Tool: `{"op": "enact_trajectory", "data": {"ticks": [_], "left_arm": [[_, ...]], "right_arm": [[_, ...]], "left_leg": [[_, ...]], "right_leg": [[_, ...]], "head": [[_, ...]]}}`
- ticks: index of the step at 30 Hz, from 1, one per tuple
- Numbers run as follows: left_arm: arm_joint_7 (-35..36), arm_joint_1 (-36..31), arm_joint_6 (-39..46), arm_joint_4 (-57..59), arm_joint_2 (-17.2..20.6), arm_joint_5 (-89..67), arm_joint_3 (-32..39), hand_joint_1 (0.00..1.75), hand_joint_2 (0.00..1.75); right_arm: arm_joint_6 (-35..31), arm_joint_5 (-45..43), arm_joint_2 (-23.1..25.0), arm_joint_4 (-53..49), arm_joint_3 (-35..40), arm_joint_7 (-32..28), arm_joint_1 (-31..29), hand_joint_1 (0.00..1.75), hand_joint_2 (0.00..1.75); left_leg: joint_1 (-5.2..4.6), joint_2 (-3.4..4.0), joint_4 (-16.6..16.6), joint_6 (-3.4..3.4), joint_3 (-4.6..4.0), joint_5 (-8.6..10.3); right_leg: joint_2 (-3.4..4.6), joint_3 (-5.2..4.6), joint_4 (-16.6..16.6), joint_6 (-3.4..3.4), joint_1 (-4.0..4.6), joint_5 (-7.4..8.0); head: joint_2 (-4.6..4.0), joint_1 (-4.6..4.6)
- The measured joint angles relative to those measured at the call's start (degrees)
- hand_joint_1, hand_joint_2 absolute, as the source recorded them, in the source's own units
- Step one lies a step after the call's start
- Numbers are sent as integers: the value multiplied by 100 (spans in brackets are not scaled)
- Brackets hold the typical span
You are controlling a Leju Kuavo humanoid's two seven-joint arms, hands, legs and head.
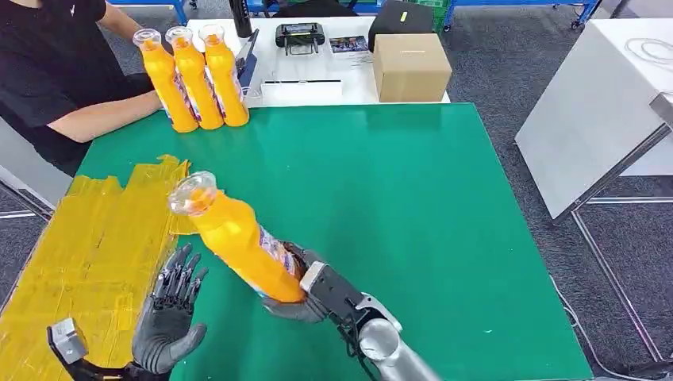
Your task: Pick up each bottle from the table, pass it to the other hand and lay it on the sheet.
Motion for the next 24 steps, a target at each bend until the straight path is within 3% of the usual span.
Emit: {"op": "enact_trajectory", "data": {"ticks": [10, 22, 23, 24], "left_arm": [[-149, -94, 131, 0, 0, -293, -125, 0, 175], [-101, -138, 164, 52, 33, -138, -144, 3, 175], [-99, -137, 164, 52, 37, -138, -144, 175, 175], [-92, -136, 164, 55, 39, -138, -144, 175, 175]], "right_arm": [[50, 77, 352, 937, 831, 74, -238, 175, 175], [131, 186, 571, 1629, 1323, 52, -529, 175, 175], [131, 186, 580, 1651, 1340, 52, -536, 175, 175], [131, 188, 588, 1675, 1351, 52, -541, 175, 175]], "left_leg": [[-1, 0, 0, 0, -6, 0], [0, 1, 0, 0, -9, 0], [0, 1, 0, 0, -10, 0], [-1, 0, 0, 0, -11, 0]], "right_leg": [[0, -4, -1, 0, -2, 0], [1, -12, 0, 0, -1, 0], [1, -11, 0, 0, -1, 0], [1, -12, 0, 0, -1, 0]], "head": [[0, 0], [0, -2], [0, 0], [0, -2]]}}
